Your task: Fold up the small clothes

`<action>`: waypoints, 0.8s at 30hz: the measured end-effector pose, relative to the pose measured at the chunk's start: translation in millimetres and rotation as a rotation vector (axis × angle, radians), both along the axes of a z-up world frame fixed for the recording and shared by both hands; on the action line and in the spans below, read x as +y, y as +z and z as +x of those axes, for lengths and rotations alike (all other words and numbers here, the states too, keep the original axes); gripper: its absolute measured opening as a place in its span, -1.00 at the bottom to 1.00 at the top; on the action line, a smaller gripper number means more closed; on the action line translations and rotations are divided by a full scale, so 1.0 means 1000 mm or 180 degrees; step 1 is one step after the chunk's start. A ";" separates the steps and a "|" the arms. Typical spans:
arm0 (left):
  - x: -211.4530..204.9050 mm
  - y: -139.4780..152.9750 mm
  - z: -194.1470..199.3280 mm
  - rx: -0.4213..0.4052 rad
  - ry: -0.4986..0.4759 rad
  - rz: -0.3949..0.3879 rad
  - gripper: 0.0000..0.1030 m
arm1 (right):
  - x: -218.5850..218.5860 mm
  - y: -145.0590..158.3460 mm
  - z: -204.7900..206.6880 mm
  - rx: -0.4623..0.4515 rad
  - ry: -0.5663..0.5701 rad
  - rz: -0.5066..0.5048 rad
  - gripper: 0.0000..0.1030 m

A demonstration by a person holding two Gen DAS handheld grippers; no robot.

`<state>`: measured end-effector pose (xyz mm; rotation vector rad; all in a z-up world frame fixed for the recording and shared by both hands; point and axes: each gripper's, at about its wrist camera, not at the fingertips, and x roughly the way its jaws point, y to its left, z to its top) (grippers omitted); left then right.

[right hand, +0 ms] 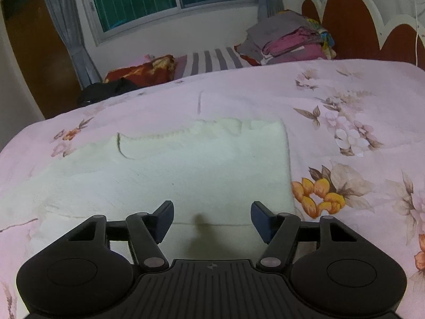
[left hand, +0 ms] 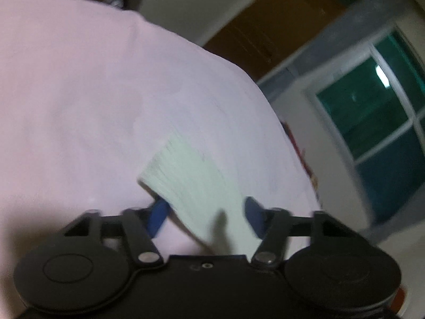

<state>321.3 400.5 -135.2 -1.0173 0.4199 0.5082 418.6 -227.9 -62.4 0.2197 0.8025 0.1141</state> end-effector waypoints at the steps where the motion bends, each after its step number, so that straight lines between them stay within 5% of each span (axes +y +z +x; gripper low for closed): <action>1: 0.006 -0.005 0.003 -0.0006 -0.0006 -0.0073 -0.70 | 0.002 0.002 0.000 -0.0007 -0.0002 -0.0008 0.26; 2: 0.012 -0.010 0.008 -0.0009 -0.0065 -0.0150 -0.96 | 0.004 0.003 0.000 -0.0013 0.0000 -0.0022 0.26; 7: 0.009 -0.004 0.015 -0.0135 0.0059 0.0120 -0.95 | 0.002 0.007 -0.001 -0.0038 -0.0030 -0.0033 0.26; 12: -0.014 0.013 0.046 -0.0088 -0.0219 0.0240 -0.96 | -0.013 0.007 -0.004 -0.0039 -0.0152 0.0045 0.26; 24: -0.216 0.072 0.160 -0.0261 -0.1858 0.0928 -0.95 | -0.055 0.001 -0.015 -0.0042 -0.0344 0.0199 0.26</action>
